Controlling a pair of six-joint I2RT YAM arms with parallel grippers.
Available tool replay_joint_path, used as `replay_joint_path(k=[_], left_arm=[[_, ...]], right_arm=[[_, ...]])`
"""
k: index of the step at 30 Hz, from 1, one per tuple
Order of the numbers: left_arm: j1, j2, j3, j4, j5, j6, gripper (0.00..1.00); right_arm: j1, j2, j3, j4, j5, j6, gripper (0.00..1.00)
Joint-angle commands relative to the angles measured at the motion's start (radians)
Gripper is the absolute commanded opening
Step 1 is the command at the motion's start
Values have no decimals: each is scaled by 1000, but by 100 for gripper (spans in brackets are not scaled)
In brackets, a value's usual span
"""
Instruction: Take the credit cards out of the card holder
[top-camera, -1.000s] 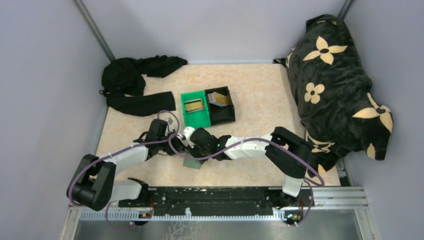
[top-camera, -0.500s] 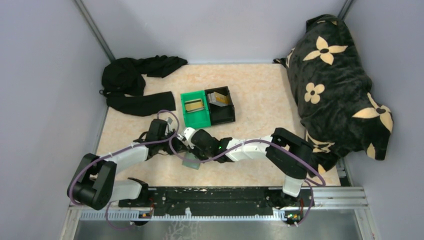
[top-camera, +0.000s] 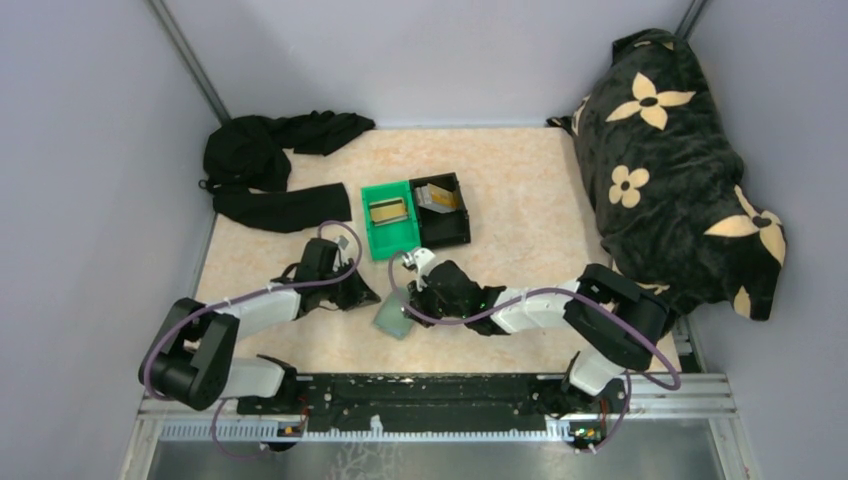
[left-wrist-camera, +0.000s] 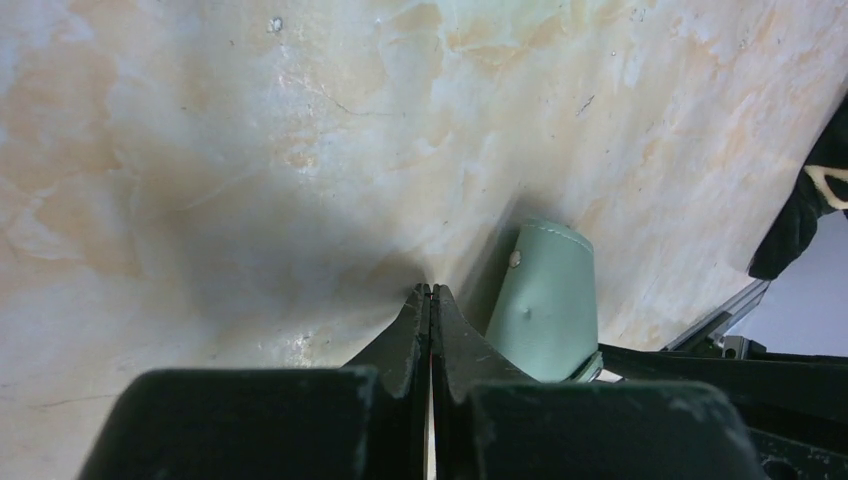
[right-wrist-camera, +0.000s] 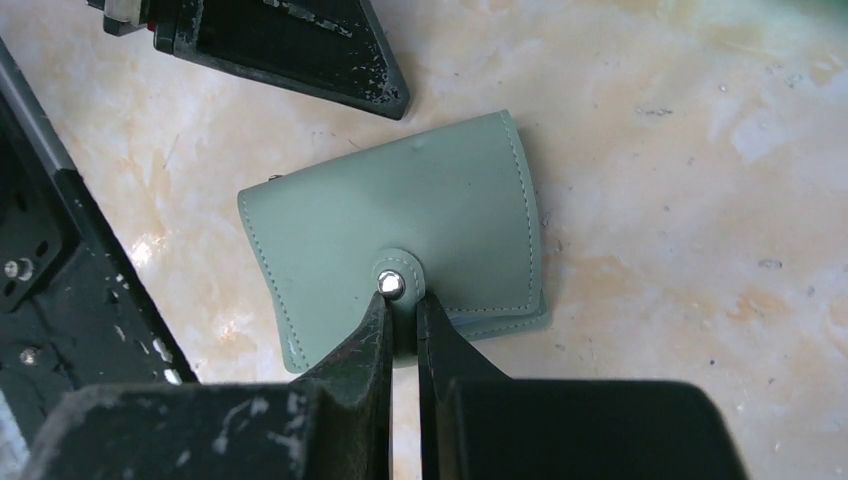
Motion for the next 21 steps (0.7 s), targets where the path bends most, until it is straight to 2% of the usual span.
replay_joint_path(k=[1,8,12,15,17,21], left_arm=[[-1,32,1,-16,-14,12,0],[-2,-126,26,-69,-62,16,0],[-4,-179,39,-65,-5,16,0],[-7,-183,34,-36,59,5,0],[-10,-173,4,44,124,-12,0],[-22,-67,-52,146,204,-44,0]], right_arm=[[-24,-79,-57,198,-38,96,0],[-24,-2,81,-26,24,-86,0],[-25,41,134,-75,29,-132,0],[-25,81,159,-89,19,-141,0],[-25,105,166,-90,21,-141,0],[-25,121,180,-86,13,-134,0]])
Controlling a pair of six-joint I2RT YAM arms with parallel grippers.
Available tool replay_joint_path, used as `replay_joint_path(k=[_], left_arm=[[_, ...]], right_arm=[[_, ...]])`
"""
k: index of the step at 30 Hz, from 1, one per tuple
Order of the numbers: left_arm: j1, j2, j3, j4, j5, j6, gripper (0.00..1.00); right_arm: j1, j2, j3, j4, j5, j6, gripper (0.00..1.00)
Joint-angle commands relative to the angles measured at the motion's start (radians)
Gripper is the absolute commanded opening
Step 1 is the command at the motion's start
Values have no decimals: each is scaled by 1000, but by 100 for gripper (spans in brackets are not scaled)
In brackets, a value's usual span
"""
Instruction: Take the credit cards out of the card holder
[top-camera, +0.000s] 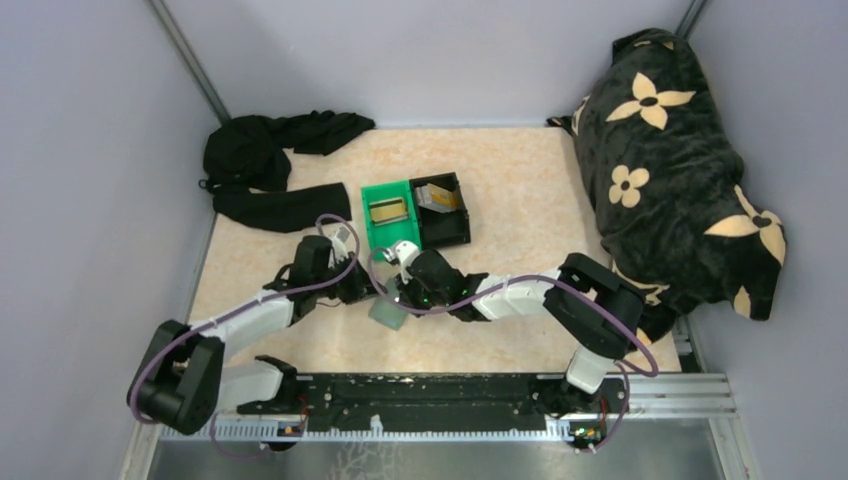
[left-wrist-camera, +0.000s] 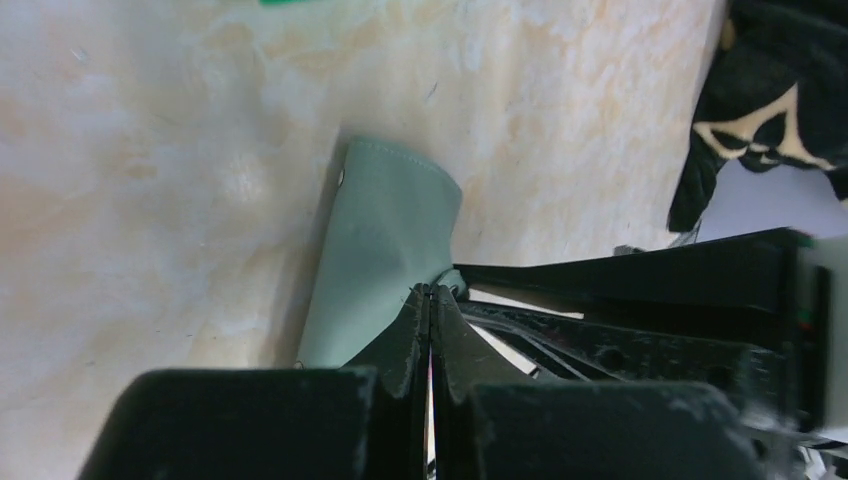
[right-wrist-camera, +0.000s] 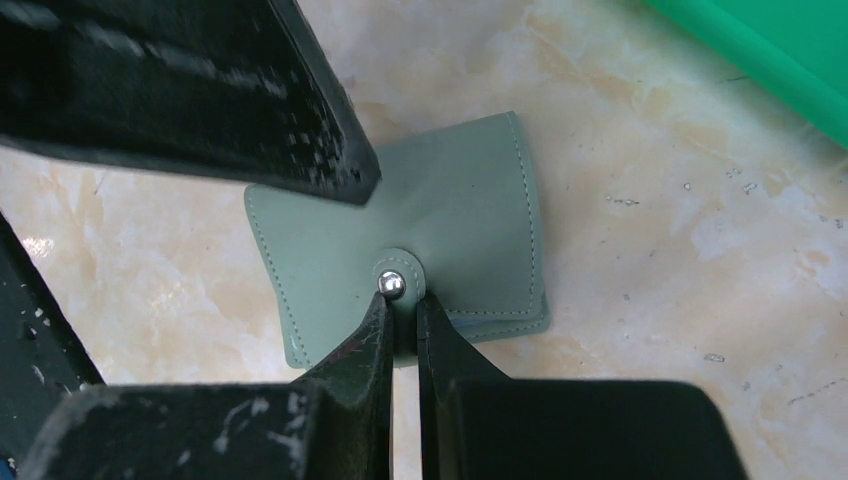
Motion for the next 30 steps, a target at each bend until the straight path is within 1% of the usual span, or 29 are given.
replay_joint_path(k=[1,3,6,11,13,17,19,22,24,26,27,28,29,30], left_arm=[[-25,123,-65,156,124,-37,0],[-37,191,-80,187,134,-47,0],[-43,273,-84,191,125,-54,0],[-44,352,-80,189,59,-63,0],[-45,385,-85,224,66,-89,0],[-44,467,-115,364,105,-175,0],[-43,510,-123,403,107,-197,0],[-43,519,-130,425,90,-215,0],[-43,495,-126,407,69,-209,0],[-44,467,-103,363,49,-188,0],[-44,459,-91,342,45,-176,0],[-44,453,-80,322,39,-167,0],[-44,446,-72,309,38,-161,0],[-44,441,-67,301,36,-159,0]], right_arm=[[-3,27,53,-3,1,-16,0],[-3,39,66,-12,0,-7,0],[-4,36,61,7,-17,7,0],[-4,22,33,56,-67,36,0],[-4,4,5,105,-107,58,0],[-9,-27,-73,244,-201,125,0],[-13,-76,-115,325,-245,169,0],[-14,-98,-156,399,-287,209,0],[-14,-100,-161,401,-293,211,0],[-14,-94,-152,368,-278,193,0],[-14,-89,-141,332,-255,180,9],[-11,-87,-130,298,-226,165,22],[-9,-86,-120,267,-193,152,33],[-4,-85,-106,230,-157,133,41]])
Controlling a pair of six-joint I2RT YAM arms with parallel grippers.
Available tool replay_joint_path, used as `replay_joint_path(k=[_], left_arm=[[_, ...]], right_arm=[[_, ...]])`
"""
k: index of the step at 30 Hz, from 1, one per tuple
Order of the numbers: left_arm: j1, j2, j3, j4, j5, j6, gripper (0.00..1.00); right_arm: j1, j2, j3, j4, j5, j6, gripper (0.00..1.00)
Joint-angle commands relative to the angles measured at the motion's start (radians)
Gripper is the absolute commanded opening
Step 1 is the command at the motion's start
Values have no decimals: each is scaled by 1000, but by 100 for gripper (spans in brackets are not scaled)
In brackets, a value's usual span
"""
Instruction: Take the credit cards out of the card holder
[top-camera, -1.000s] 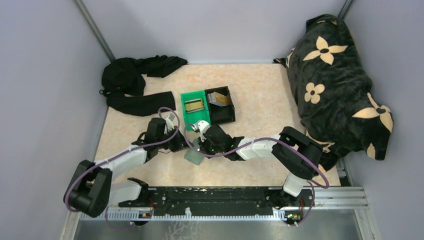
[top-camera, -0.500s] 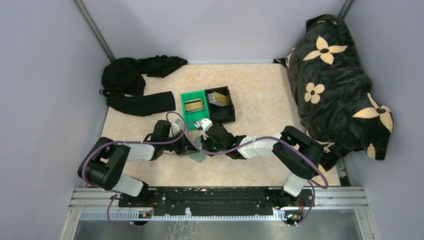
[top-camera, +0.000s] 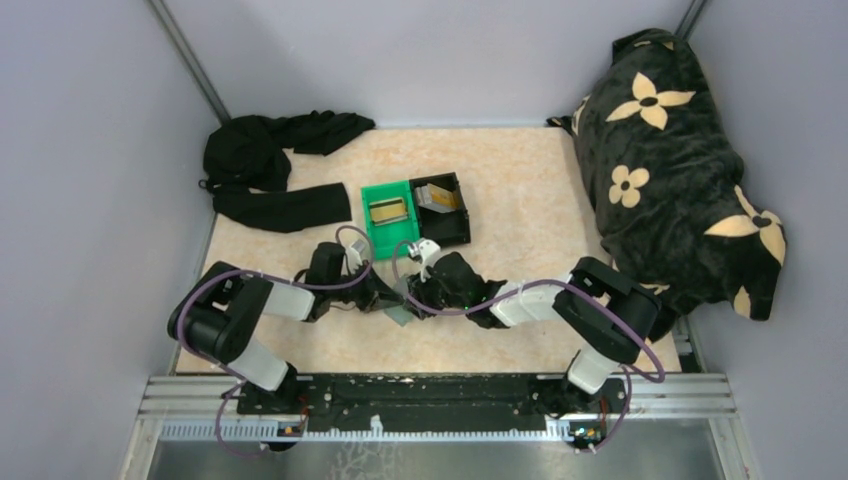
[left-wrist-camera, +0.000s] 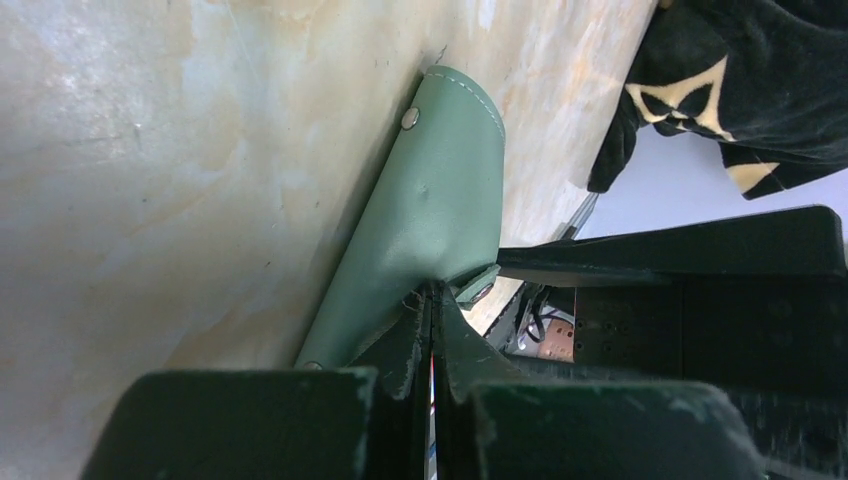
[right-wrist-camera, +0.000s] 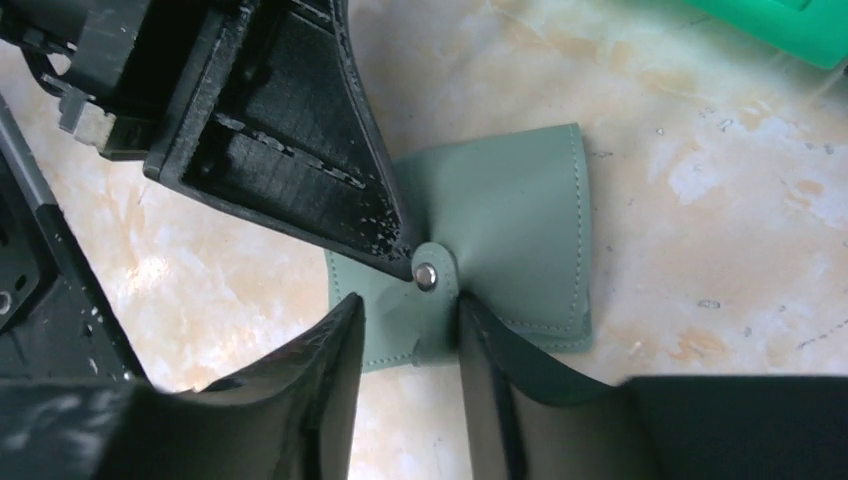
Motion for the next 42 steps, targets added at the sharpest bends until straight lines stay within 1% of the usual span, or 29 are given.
replay_joint_path(k=[1,3,7,8,10,11,12,14,16,18,19,21,23,25,26,27,29,32,34,36,38,40,42], left_arm=[[-20,23,8,-200,-193,80,0],[-19,15,8,-205,-196,80,0],[-20,8,-7,-198,-198,75,0],[-20,8,-10,-195,-197,73,0],[-19,7,-17,-190,-195,73,0],[-20,9,-19,-189,-194,73,0],[-19,11,-20,-186,-195,74,0],[-19,17,-22,-183,-193,74,0],[-20,27,-23,-175,-189,71,0],[-20,40,-26,-159,-182,61,0],[-19,46,-28,-149,-180,56,0],[-20,34,-46,-112,-193,37,0],[-19,-11,-65,-107,-224,26,0],[-19,-49,-47,-161,-263,47,0],[-20,-60,-35,-182,-275,58,0],[-20,-62,-24,-194,-283,66,0],[-20,-40,-6,-196,-278,68,0],[-19,11,1,-169,-244,55,0],[-20,36,-2,-141,-229,42,0],[-19,53,2,-131,-226,38,0],[-19,62,10,-132,-222,39,0],[-20,59,19,-141,-221,41,0],[-20,45,27,-161,-229,50,0]], right_arm=[[63,-26,82,-26,-56,-14,44],[79,-22,117,-101,27,-50,45],[99,11,199,-202,125,-98,45],[104,60,226,-231,150,-102,43],[116,100,276,-281,203,-111,24],[124,113,289,-294,235,-113,9],[132,123,293,-302,270,-109,0],[136,119,288,-302,285,-80,0],[134,89,252,-252,260,-52,0],[117,41,199,-176,179,-18,0],[102,12,161,-122,91,10,0],[41,-59,76,34,-46,96,0],[-14,-82,-9,199,-170,201,0],[-43,-83,-62,310,-235,272,0],[-47,-81,-73,329,-246,285,0],[-48,-75,-78,343,-259,292,0],[-59,-61,-99,423,-312,320,0],[-101,-32,-151,611,-414,413,0],[-153,5,-196,826,-479,527,0],[-194,94,-229,1056,-540,642,0],[-215,211,-231,1222,-578,734,0],[-218,282,-207,1272,-602,774,0],[-218,298,-196,1251,-599,765,0]])
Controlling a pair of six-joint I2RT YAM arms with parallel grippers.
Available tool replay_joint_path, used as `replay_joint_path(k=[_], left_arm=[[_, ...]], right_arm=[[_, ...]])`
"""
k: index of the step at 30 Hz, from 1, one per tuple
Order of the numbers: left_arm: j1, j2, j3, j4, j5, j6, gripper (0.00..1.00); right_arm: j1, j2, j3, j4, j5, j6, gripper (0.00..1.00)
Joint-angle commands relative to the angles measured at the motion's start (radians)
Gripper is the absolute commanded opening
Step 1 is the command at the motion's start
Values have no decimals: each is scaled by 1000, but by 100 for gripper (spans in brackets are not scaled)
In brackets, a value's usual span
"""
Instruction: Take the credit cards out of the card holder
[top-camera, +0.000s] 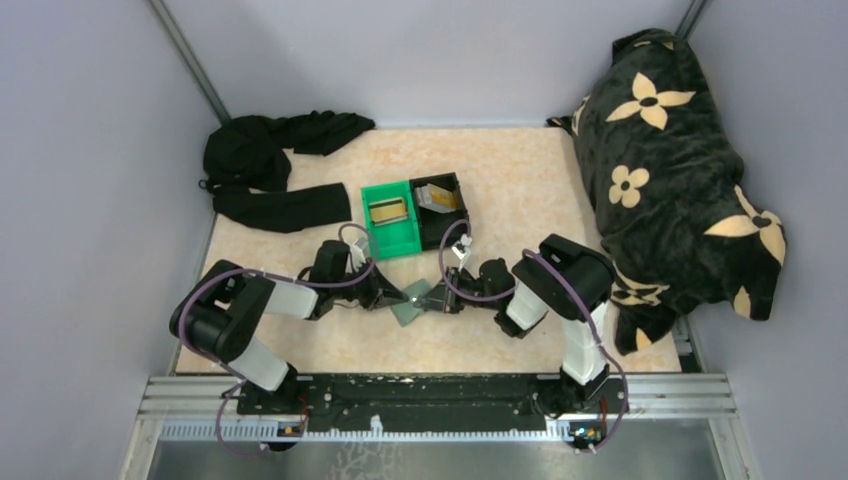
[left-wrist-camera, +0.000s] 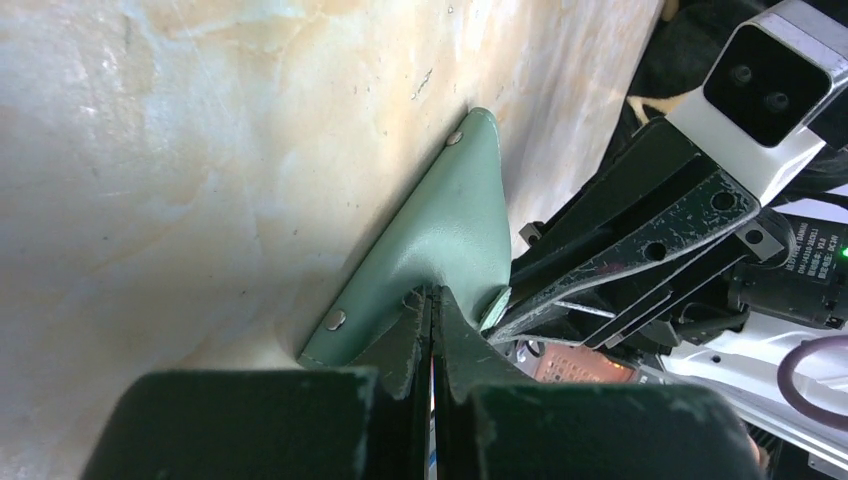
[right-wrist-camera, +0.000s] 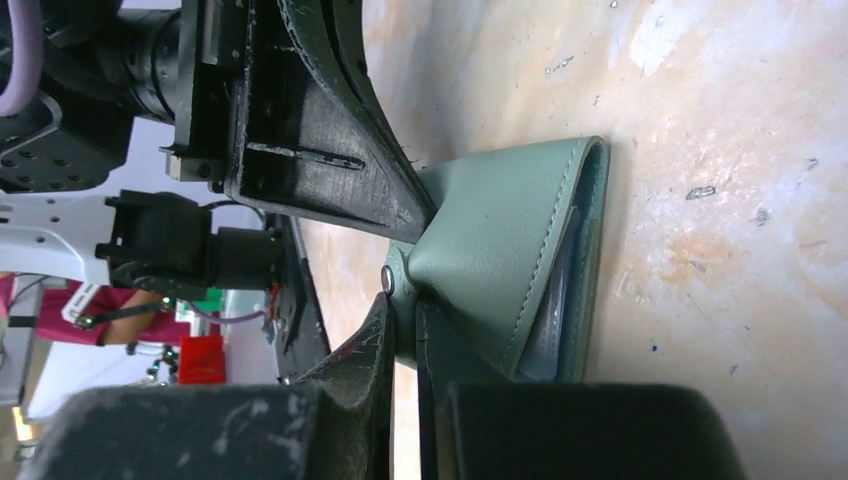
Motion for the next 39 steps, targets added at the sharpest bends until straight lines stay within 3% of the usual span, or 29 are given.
replay_joint_path(k=[1,2,4,7,10,13,19,26,30,34,39], left_arm=[[6,31,-2,-150,-188,68,0],[7,20,1,-163,-199,74,0],[6,-4,10,-186,-217,89,0],[6,-38,16,-220,-242,100,0],[6,-71,10,-242,-265,108,0],[4,-108,-1,-264,-288,114,0],[5,-155,-14,-300,-316,134,0],[5,-142,-22,-285,-302,133,0],[6,-128,-27,-268,-298,129,0],[4,-130,-37,-258,-301,123,0],[5,-133,-41,-266,-316,126,0]], right_arm=[[14,12,57,404,-180,144,0],[15,-19,60,323,-166,99,2],[24,-106,67,114,-110,-18,18],[65,-260,122,-328,59,-240,32],[117,-349,221,-695,240,-409,34],[121,-318,279,-801,258,-462,25],[166,-263,358,-953,392,-522,28],[182,-204,411,-1043,421,-564,29],[191,-203,396,-993,369,-562,29],[193,-183,391,-920,282,-534,20],[194,-171,384,-835,191,-497,23]])
